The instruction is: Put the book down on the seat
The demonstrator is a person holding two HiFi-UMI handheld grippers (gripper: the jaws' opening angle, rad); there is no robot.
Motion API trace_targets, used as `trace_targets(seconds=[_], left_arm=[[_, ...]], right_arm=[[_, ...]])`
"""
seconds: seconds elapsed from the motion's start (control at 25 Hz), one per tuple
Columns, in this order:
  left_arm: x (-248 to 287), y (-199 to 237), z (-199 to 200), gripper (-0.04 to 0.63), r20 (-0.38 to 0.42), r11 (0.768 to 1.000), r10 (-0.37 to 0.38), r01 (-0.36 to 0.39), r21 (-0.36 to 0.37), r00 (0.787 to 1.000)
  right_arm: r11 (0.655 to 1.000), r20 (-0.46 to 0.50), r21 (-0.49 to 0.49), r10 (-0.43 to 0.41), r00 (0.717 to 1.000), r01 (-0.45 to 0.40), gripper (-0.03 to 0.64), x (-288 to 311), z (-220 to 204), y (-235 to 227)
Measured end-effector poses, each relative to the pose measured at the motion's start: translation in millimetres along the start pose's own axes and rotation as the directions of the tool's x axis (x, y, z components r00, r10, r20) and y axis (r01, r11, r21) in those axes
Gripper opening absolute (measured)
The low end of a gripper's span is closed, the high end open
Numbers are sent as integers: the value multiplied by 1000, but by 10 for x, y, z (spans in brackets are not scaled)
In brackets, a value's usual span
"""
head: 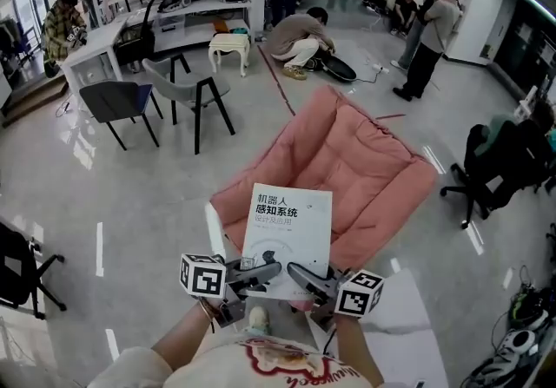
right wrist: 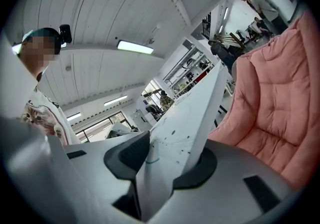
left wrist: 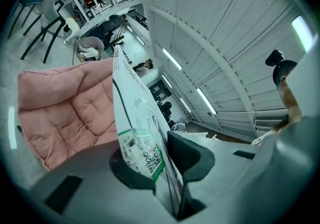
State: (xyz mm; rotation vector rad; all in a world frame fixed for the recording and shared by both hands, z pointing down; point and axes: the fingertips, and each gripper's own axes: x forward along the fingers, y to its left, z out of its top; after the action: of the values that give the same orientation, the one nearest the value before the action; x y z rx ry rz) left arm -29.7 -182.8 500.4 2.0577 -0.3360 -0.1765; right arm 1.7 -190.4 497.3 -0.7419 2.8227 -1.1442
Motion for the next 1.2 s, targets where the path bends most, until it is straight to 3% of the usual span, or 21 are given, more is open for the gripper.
trace_targets(seconds=[0.68,1.2], left_arm=[[353,506,575,68,-2,999,-5,5,-46,1000],[472,1012,439,68,2,994,18,-18,-109,1000]], right_arm=[[999,-34,41,-27,999,29,140,282,443,-664],[994,-82,105,-26,996,34,140,391,194,-1125]])
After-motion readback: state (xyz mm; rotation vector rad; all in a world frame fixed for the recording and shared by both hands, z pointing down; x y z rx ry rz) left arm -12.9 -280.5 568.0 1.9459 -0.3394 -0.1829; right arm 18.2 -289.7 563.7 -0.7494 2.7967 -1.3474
